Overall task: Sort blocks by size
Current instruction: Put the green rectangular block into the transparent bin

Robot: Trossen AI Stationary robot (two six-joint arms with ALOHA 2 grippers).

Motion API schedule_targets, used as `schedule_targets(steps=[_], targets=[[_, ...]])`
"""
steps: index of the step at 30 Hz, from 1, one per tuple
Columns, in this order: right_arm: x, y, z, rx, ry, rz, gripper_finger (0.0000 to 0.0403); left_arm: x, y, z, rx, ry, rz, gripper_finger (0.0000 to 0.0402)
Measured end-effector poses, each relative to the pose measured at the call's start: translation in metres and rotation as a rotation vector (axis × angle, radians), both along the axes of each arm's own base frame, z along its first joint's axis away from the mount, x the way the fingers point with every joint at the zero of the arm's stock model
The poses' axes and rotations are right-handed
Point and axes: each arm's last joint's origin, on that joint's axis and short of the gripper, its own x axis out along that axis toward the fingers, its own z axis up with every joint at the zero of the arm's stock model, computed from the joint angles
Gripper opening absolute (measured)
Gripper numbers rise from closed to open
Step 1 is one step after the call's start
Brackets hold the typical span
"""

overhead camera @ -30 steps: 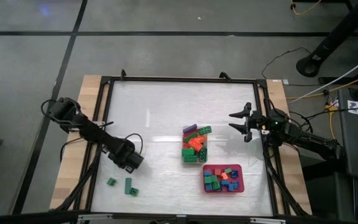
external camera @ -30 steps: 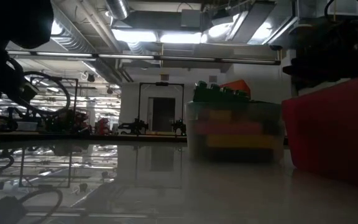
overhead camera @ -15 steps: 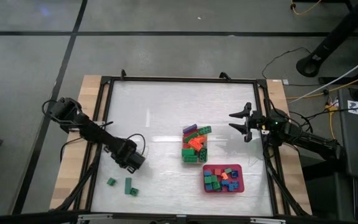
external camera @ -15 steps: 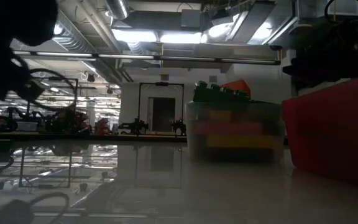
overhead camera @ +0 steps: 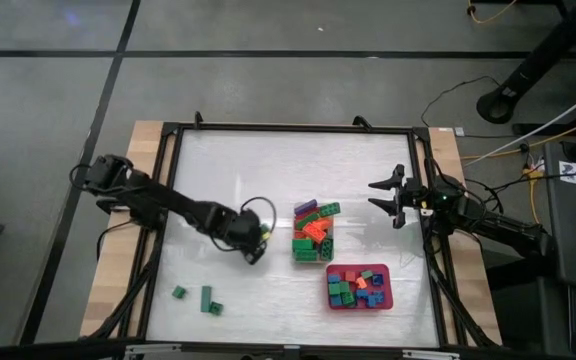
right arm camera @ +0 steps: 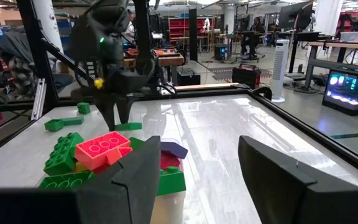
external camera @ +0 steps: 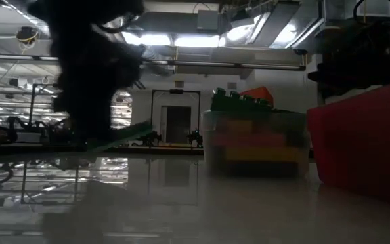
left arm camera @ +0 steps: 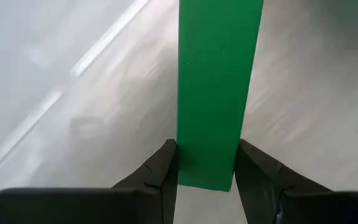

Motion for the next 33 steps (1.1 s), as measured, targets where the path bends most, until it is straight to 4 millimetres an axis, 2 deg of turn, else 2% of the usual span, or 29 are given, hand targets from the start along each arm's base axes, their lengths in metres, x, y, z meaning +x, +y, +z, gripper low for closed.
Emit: schedule_targets(steps=[8,21,25,33], targets=[[0.0,0.0,0.0,0.0,0.0,0.0,0.0214,0.035,0.032,0.017,0.016,-0.304,-0.123,0.0117],[0.0,0.0,0.0,0.0,0.0,0.0,0.0214,0.062,0.079,0.041,0.22,-0.641,-0.216,0.0123],[0.0,0.0,0.0,0.0,0.0,0.0,0.0214,0.069,0.083,0.036,0.276,-0.676,-0.258,0.0124],[0.0,0.0,0.0,0.0,0.0,0.0,0.0214,0.074,0.082,0.017,0.344,-0.6,-0.362,0.0124]])
